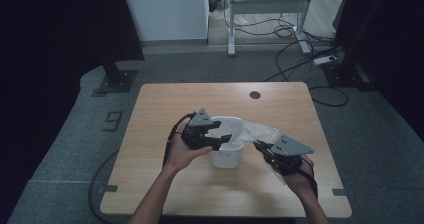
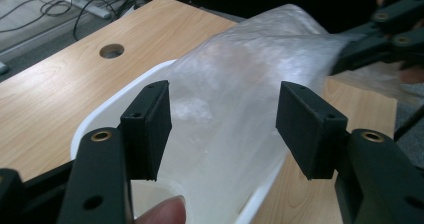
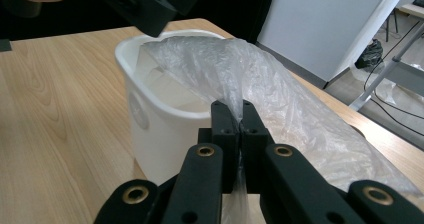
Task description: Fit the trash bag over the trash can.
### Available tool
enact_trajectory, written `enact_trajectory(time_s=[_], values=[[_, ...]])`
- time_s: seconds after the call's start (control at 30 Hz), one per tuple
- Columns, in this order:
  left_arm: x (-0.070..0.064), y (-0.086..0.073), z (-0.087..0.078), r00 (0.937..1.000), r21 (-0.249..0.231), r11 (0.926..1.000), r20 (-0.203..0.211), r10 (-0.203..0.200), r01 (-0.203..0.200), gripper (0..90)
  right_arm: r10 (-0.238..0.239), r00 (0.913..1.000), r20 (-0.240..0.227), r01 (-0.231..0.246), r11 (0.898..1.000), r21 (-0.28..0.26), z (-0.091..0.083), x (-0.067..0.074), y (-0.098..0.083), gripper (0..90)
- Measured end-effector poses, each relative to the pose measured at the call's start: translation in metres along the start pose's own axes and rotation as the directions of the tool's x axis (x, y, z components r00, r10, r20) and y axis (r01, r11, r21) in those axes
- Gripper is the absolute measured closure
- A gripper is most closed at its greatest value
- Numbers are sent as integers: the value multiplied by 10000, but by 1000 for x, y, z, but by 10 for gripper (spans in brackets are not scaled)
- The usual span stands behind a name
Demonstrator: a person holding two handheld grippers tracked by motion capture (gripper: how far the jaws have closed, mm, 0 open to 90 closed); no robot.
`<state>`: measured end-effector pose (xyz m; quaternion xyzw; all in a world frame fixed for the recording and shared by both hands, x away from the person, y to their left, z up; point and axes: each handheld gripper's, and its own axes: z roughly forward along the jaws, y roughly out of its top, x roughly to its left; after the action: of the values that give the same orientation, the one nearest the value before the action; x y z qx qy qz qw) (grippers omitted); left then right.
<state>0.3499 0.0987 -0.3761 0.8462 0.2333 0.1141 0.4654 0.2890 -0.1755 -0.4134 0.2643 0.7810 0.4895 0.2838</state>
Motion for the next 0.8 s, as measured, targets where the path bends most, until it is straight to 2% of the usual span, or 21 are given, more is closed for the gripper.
enact_trajectory(time_s=[0.3, 0.43, 0.6, 0.7, 0.8], values=[[-6, -5, -1, 9997, -210, 9995, 60, 222, -221, 376, 116, 9998, -170, -118, 9999, -116, 9, 1, 8, 881], [-9, -5, -2, 9988, -385, 9981, 49, 481, -478, 374, 82, 9996, -280, -87, 9998, -158, 12, 3, 13, 872], [-14, -3, 3, 9979, -284, 9975, -13, 650, -650, 379, 15, 9991, -433, -23, 9998, -173, 16, 5, 18, 872], [-16, -3, 7, 9977, -216, 9975, -55, 670, -671, 419, -33, 9987, -516, 24, 9999, -162, 18, 7, 20, 872], [-17, -5, 11, 9978, -167, 9978, 140, 650, -648, 517, -88, 9983, -576, 80, 9999, -146, 20, 9, 21, 872]])
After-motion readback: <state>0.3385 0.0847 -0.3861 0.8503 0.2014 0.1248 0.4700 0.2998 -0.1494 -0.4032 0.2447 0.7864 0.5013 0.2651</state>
